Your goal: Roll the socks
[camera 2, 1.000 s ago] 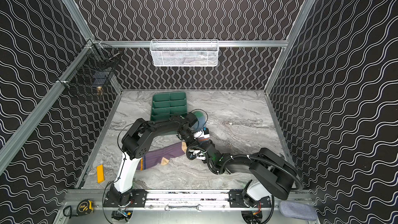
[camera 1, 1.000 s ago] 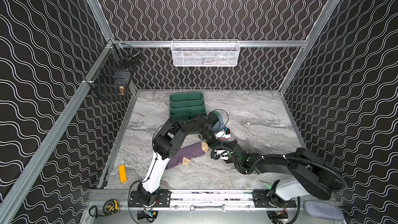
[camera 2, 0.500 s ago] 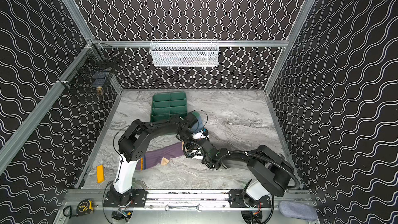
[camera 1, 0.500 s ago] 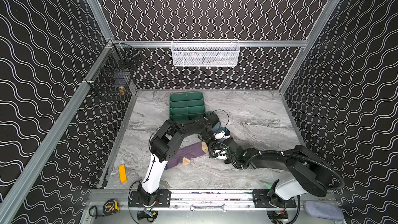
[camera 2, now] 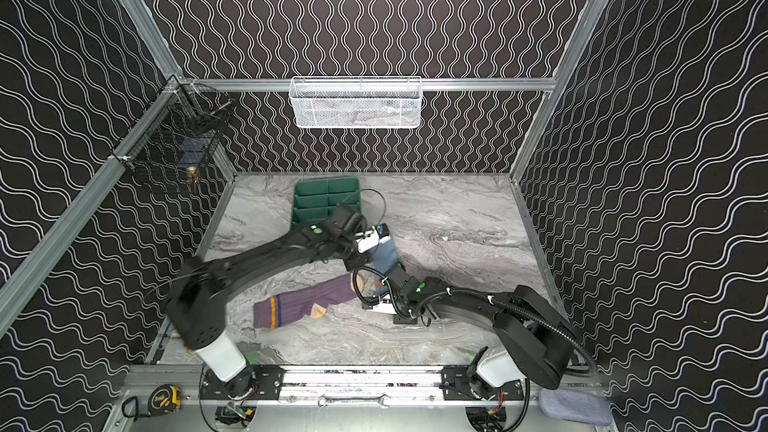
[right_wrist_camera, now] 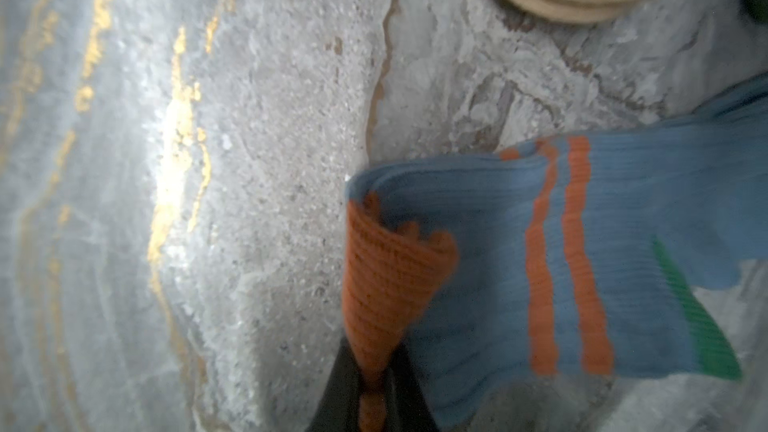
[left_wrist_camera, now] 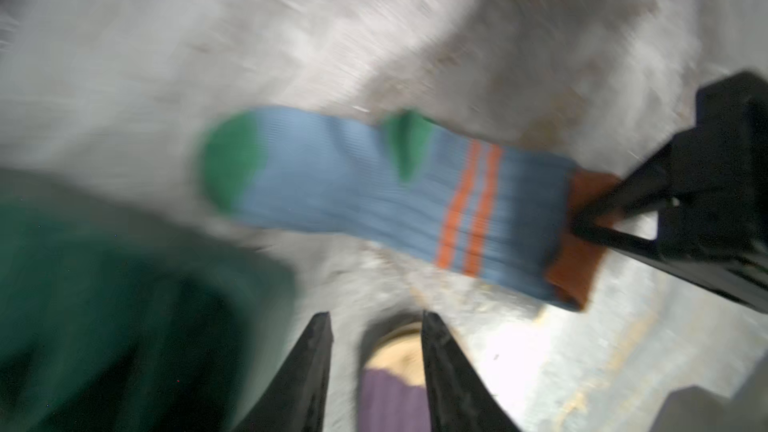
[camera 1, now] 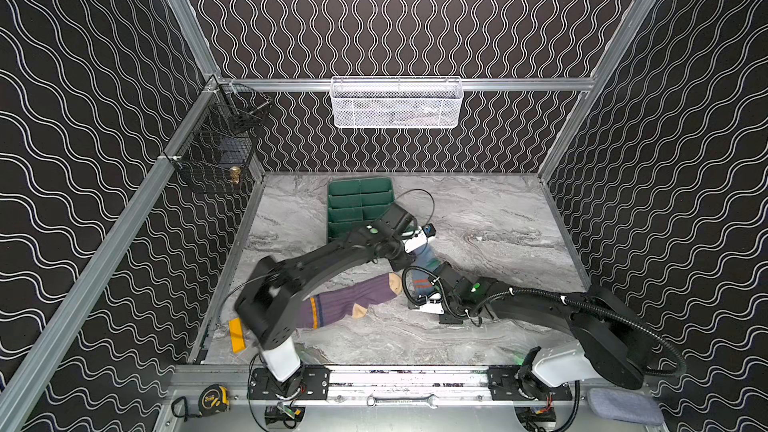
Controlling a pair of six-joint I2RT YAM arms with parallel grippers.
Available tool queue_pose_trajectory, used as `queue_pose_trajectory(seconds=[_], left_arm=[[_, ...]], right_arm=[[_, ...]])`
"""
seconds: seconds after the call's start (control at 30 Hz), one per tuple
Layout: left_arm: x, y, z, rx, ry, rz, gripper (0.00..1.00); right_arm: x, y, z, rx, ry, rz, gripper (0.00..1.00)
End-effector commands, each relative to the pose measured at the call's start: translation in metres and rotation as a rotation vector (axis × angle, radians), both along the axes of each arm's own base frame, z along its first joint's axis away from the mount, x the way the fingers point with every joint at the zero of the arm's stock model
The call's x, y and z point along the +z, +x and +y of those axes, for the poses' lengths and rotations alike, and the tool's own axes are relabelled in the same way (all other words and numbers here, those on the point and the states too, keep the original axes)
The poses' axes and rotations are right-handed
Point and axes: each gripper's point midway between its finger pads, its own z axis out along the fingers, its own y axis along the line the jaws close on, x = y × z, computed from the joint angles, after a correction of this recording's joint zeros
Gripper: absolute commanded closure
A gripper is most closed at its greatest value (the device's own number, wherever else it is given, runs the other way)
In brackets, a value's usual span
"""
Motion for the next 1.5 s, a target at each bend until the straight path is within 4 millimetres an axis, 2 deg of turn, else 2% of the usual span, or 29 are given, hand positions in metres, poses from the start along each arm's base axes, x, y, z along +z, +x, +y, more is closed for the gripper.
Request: queue_pose_trajectory(seconds=[0.0,0.03,0.1,0.17,0.23,0.3,0.37,0.4,0.53,0.6,0.77,0.9,1.07,1.3,1.47], left_arm=[[0.082,0.034,0.045,0.237,-0.046,-0.388,0.56],[0.104,0.027,0.059,0.248,-0.063,-0.461,0.55],[0.134,0.004,0.07,0.182,-0.103,-0.544,0.52],[0.148,-0.03,0.067,0.002,-0.127,-0.555,0.51],[0.146,-0.075,0.061,-0.237,-0.123,-0.52,0.49],[0.143,-0.105,0.059,-0.373,-0.123,-0.492,0.47],[0.135,-0.116,0.054,-0.421,-0.078,-0.482,0.46],[0.124,-0.121,0.05,-0.449,-0.031,-0.476,0.46],[0.064,-0.128,0.027,-0.537,0.216,-0.519,0.45],[0.036,-0.134,0.011,-0.575,0.268,-0.534,0.45],[-0.007,-0.137,-0.032,-0.587,0.187,-0.588,0.42],[-0.04,-0.129,-0.053,-0.562,0.184,-0.579,0.42],[-0.078,-0.129,-0.066,-0.57,0.178,-0.518,0.42],[-0.13,-0.129,-0.063,-0.596,0.265,-0.436,0.43],[-0.147,-0.117,-0.063,-0.555,0.295,-0.413,0.43]], right_arm=[[-0.009,-0.035,-0.019,-0.022,-0.08,0.227,1.0],[-0.007,-0.035,-0.018,-0.031,-0.079,0.26,1.0],[-0.002,-0.031,-0.013,-0.06,-0.069,0.318,1.0],[0.002,-0.025,-0.011,-0.098,-0.072,0.365,1.0],[0.004,-0.02,-0.009,-0.135,-0.071,0.421,1.0],[0.007,-0.012,-0.006,-0.163,-0.056,0.461,1.0],[0.005,-0.005,-0.004,-0.178,-0.053,0.487,1.0],[0.004,-0.003,-0.005,-0.183,-0.059,0.504,1.0],[-0.003,0.009,0.0,-0.211,-0.063,0.556,1.0],[-0.009,0.013,0.002,-0.218,-0.07,0.581,1.0],[-0.017,0.019,0.01,-0.227,-0.063,0.618,1.0],[-0.02,0.019,0.011,-0.219,-0.047,0.624,1.0],[-0.016,0.022,0.015,-0.207,-0.008,0.617,0.99],[-0.013,0.022,0.017,-0.195,0.017,0.61,0.99],[-0.011,0.021,0.02,-0.196,0.035,0.62,0.98]])
